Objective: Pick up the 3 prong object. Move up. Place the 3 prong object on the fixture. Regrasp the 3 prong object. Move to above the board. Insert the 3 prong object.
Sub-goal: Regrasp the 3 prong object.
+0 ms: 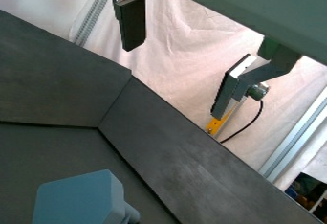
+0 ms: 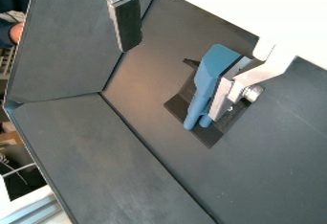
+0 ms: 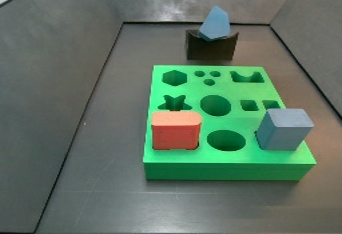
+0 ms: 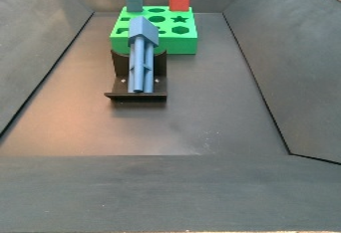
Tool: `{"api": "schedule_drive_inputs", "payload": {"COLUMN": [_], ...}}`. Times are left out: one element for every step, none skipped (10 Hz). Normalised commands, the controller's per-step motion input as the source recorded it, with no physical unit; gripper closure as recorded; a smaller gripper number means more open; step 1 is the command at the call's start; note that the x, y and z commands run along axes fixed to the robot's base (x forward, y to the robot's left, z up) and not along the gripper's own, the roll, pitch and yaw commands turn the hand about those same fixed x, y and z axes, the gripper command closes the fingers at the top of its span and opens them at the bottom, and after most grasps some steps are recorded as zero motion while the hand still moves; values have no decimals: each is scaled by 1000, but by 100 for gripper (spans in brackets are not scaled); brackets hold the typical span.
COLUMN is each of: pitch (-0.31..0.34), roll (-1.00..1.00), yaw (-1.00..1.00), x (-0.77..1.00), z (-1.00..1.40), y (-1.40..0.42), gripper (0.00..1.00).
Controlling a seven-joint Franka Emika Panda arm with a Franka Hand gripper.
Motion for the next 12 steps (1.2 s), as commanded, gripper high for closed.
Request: {"api": "schedule_drive_inputs", "payload": {"pitch": [9,28,34,43,49,52,54,57,60,61,62,62], "roll": [146,128,124,119,116,114,113,110,108,108,108,107], "yaw": [70,64,64,65,67,68,69,69,70,71,71,71], "x": [237,222,217,209,203,200,198,195,193,192,192,191], "z": [-28,-30,-30,-31,-29,-29,-29,-30,-30,-30,-29,-29], "y": [-50,-48,-48,-47,-45,-44,-43,-42,-43,-42,-42,-41], "gripper": [0,0,0,0,0,0,0,0,0,0,0,0]}}
